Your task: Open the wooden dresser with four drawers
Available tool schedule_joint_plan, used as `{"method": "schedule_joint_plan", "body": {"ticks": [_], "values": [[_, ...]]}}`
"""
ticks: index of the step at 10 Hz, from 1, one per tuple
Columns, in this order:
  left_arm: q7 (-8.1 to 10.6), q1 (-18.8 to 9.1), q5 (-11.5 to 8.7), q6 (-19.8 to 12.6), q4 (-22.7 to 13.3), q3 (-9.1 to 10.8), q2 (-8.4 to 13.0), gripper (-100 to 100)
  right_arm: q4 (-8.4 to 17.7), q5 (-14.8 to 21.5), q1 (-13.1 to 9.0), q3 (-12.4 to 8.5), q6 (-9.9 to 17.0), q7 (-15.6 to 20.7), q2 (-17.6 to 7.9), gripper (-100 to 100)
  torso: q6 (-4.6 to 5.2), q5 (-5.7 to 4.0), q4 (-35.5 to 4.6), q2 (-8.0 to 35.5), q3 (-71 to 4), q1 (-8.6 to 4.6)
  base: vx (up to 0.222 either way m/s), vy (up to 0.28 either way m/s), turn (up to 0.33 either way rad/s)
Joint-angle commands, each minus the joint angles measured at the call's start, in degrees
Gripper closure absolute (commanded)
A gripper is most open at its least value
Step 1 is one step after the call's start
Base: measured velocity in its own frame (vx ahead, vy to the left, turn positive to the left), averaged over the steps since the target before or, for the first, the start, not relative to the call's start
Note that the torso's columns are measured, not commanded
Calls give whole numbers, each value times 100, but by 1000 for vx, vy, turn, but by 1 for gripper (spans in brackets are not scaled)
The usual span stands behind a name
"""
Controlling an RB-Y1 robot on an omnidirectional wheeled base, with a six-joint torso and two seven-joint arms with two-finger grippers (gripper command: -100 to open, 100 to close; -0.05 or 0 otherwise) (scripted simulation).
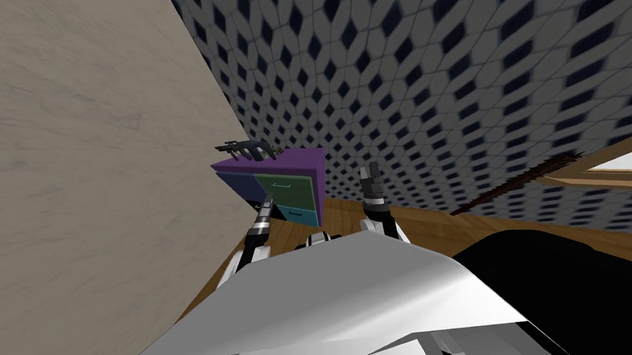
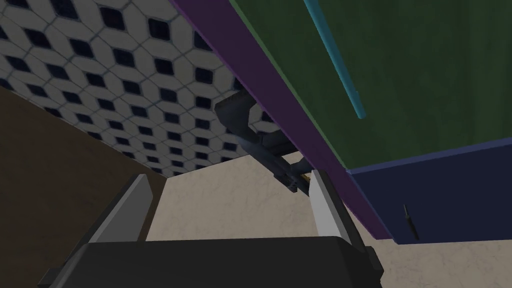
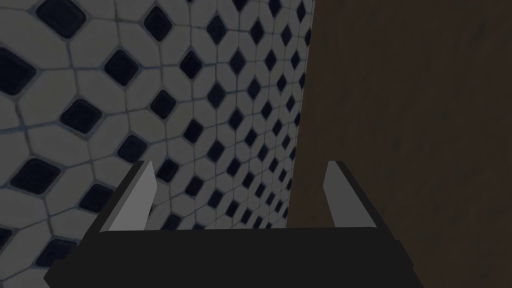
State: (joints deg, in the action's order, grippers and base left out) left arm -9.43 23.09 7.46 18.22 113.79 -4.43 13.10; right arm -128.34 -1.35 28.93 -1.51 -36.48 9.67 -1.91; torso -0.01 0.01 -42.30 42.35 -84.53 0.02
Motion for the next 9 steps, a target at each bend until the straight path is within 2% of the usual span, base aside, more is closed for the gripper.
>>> {"method": "schedule_joint_plan", "body": {"ticks": [1, 3, 6, 7, 8, 9], "values": [[-28, -152, 153, -150, -333, -140, 312, -100, 0, 0, 0, 0, 0, 0, 0, 0, 1, 0, -1, 1, 1, -1, 107, -10, -151], [-46, -220, 226, -224, -476, -210, 426, -100, 0, 0, 0, 0, 0, 0, 0, 0, -1, 0, 2, -8, -5, 1, 78, -9, -84], [-96, -411, 431, -430, -877, -406, 745, -100, 0, 0, 0, 0, 0, 0, 0, 0, 2, -1, 3, -11, -6, -4, 94, -14, -151], [-79, -377, 382, -361, -809, -359, 685, -100, 0, 0, 0, 0, 0, 0, 0, 0, 0, -2, 4, -16, -9, -7, 51, -10, -23], [-47, -370, 371, -525, -663, -355, 748, -100, 0, 0, 0, 0, 0, 0, 0, 0, -3, -1, -1, 5, 2, -2, 85, -5, -18], [-67, -382, 378, -433, -754, -358, 721, -100, 0, 0, 0, 0, 0, 0, 0, 0, 0, 0, 0, -5, -1, 0, 54, -3, -6]]}}
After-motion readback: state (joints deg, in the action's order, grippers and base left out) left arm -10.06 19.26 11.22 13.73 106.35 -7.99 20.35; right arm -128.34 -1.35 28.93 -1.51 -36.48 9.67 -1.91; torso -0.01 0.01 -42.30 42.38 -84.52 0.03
